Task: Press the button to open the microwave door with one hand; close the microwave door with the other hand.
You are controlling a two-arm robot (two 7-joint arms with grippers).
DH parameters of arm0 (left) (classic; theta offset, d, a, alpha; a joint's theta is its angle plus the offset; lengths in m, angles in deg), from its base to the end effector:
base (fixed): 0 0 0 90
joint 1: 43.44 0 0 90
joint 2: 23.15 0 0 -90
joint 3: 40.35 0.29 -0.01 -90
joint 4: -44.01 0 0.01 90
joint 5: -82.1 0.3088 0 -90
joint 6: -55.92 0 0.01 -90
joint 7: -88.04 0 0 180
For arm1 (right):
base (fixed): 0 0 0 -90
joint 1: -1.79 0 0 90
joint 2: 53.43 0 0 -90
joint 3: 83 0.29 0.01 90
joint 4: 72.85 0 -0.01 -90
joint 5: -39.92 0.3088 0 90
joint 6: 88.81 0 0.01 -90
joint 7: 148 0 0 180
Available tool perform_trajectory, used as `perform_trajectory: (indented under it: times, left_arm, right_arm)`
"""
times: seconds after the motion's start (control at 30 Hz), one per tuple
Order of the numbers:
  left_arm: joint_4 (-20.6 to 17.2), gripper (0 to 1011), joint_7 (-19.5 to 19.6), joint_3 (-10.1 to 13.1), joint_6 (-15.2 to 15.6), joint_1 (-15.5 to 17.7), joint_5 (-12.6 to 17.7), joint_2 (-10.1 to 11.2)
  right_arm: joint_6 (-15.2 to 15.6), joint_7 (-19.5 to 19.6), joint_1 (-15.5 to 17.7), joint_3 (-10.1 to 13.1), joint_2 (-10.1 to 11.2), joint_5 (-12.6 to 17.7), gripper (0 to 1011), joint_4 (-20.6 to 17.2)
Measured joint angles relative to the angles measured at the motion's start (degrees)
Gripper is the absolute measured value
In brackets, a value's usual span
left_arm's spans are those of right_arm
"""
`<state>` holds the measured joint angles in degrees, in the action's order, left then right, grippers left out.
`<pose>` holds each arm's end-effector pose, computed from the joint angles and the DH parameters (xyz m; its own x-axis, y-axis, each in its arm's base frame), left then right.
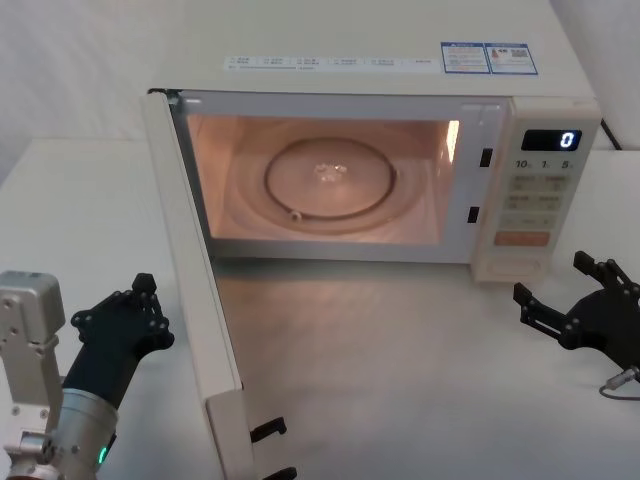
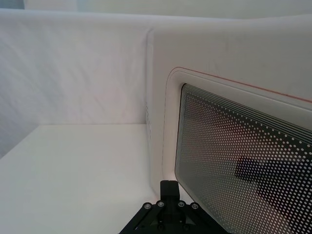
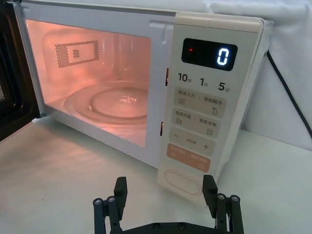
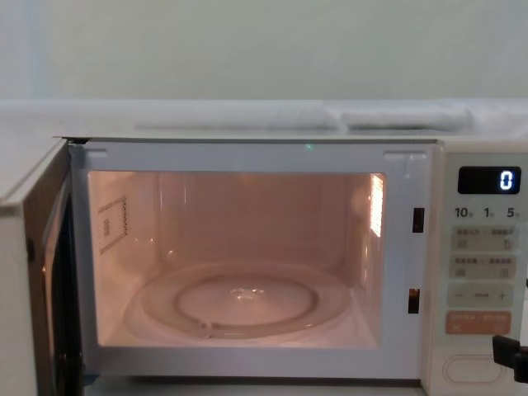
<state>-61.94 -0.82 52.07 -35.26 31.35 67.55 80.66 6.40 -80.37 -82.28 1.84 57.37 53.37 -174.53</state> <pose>0.2530 0.0375 -0.2853 0.1246 0.9917 -0.0327 -0.9921 0.1241 -0.0174 0.2974 -0.0564 -0.2633 0.5124 -0.8537 0.0934 0.8586 0.5071 -0.0751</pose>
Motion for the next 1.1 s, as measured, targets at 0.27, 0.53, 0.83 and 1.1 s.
perform_trajectory:
  times: [0.27,0.53,0.83,1.1]
  left_arm:
    - [0.0,0,0.0,0.0,0.0,0.0,0.0,0.0]
    - [0.0,0,0.0,0.0,0.0,0.0,0.0,0.0]
    - [0.1,0,0.8,-0.1,0.3,0.1,-0.1,0.0]
    - [-1.2,0,4.7,-1.9,1.2,-0.9,-1.9,0.1]
  right_arm:
    - [0.0,0.0,0.0,0.0,0.0,0.0,1000,0.0]
    - [0.0,0.0,0.0,0.0,0.0,0.0,1000,0.0]
    - [0.0,0.0,0.0,0.0,0.0,0.0,1000,0.0]
    - [0.0,0.0,0.0,0.0,0.0,0.0,1000,0.0]
